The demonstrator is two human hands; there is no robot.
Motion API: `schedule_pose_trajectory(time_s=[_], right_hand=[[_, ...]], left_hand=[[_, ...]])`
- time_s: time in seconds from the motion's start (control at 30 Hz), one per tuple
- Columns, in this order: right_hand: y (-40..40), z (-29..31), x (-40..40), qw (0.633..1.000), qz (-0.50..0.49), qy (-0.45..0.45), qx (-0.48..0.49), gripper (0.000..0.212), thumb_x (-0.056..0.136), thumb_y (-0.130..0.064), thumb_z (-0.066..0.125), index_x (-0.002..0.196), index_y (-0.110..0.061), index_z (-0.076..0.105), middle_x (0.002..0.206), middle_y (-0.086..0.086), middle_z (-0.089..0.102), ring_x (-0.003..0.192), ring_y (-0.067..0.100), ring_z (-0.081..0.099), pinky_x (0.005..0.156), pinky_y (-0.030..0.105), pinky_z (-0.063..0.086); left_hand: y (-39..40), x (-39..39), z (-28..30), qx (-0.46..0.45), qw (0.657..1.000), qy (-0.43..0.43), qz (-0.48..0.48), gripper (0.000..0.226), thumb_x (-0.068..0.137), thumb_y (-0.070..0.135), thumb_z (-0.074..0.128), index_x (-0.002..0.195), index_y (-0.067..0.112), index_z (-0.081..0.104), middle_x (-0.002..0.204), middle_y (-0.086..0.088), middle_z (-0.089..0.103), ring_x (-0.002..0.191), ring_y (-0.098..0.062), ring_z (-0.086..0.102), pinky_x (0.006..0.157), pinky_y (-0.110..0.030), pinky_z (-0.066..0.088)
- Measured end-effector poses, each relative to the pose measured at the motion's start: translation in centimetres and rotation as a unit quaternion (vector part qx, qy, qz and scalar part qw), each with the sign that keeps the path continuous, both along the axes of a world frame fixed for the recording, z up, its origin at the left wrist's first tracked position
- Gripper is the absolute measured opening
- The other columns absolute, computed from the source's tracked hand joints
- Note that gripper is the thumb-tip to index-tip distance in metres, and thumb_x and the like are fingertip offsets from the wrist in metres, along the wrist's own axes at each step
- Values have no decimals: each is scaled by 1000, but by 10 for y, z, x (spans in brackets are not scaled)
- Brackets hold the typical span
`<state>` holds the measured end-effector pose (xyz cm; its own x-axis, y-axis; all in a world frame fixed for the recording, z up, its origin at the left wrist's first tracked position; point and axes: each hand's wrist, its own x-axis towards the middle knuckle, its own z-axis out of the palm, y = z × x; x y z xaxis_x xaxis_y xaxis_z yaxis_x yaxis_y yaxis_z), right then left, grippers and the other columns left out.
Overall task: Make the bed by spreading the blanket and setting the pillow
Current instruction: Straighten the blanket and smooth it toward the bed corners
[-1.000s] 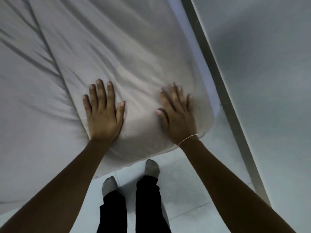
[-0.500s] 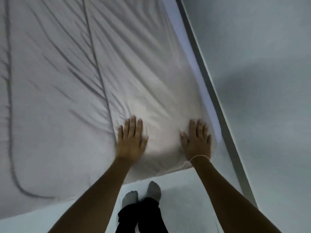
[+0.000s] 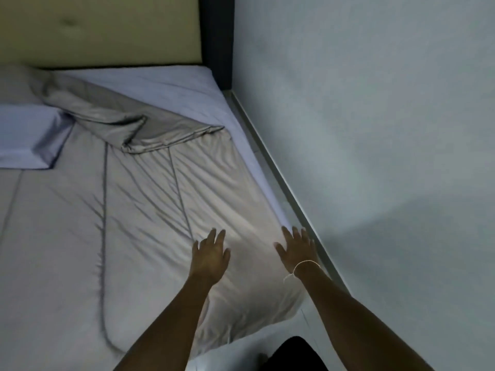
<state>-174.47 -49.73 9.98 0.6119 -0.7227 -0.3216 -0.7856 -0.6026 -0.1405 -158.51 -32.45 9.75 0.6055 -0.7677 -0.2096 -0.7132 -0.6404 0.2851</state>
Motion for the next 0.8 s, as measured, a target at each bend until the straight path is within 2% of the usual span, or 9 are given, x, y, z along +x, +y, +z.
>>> schedule_pose_trajectory(time_s=[0.2,0.43,0.6,0.8], right_hand=[[-37,33,3,998,13,-59,7,61,97,-50,36,151,-27,20,160,7,15,147,32,9,117,49,15],[-129,44,-15,993,19,-109,44,60,97,-47,37,150,-24,22,159,7,17,147,30,12,118,43,18],[-207,53,-34,993,68,-83,56,60,97,-48,37,150,-25,22,160,6,17,147,30,13,117,45,20],[-285,70,-45,989,98,-97,49,62,95,-52,40,150,-27,24,159,7,18,147,32,12,116,50,18]], left_hand=[[-48,2,36,-53,998,-8,14,50,98,33,43,144,16,35,153,-10,32,129,-27,45,110,-45,30],[-148,-33,49,-36,996,-11,81,49,100,35,36,147,23,29,155,-3,26,135,-20,37,114,-43,20],[-226,-62,65,-45,990,-24,129,48,99,34,38,145,20,32,153,-6,30,134,-23,39,113,-46,20],[-285,-78,75,-70,983,-45,166,49,98,34,41,144,18,35,153,-9,30,137,-29,32,113,-48,21]])
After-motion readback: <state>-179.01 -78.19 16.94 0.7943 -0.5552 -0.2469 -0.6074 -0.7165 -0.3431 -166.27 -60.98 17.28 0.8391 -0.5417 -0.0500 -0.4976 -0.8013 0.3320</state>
